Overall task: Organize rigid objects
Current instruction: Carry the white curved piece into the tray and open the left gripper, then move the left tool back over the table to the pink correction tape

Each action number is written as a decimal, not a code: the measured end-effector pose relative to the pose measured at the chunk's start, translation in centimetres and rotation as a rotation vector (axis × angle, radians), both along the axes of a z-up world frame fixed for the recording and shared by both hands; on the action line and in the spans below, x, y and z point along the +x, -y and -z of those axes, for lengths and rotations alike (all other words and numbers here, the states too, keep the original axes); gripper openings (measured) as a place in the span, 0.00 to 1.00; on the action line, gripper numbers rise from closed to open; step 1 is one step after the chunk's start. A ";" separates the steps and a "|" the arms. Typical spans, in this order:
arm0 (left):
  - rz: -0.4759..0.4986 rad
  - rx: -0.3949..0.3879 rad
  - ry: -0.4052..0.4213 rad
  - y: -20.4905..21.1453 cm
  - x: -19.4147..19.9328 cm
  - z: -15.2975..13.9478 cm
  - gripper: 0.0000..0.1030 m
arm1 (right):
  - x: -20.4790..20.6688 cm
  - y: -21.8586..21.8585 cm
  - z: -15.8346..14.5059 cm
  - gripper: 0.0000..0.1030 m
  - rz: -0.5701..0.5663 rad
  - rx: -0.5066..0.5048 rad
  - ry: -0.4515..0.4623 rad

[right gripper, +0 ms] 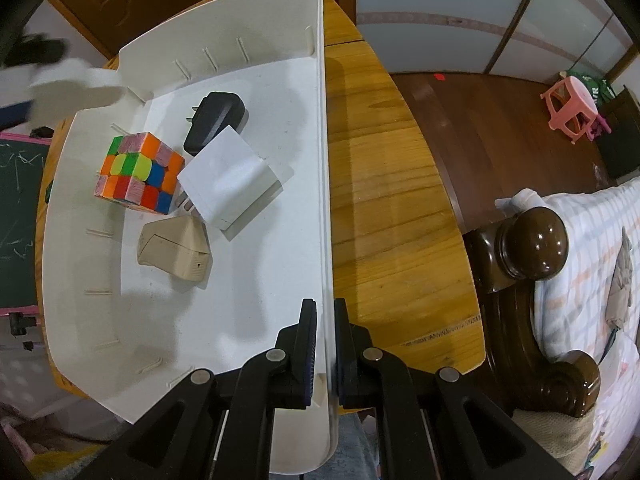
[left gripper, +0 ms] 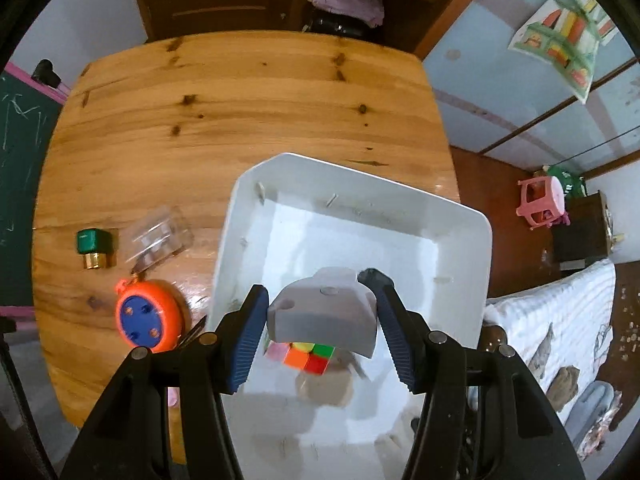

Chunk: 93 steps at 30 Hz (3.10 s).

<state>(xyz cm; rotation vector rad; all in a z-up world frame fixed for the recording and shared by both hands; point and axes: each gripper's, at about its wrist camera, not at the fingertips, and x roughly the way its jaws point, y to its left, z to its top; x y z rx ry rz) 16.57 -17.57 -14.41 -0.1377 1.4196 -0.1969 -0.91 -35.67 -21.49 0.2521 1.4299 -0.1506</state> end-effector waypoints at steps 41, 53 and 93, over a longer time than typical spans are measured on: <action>0.141 0.088 0.037 -0.3 -3.0 -0.3 0.80 | 0.4 -0.1 0.1 0.08 0.016 -0.013 -0.013; 0.184 0.090 0.110 -5.9 -6.3 -5.0 0.80 | 0.4 -0.3 0.0 0.07 0.004 -0.031 -0.017; -0.421 0.074 -0.281 -15.8 -9.4 13.1 0.85 | 0.6 -1.1 -0.3 0.07 -0.021 -0.086 -0.059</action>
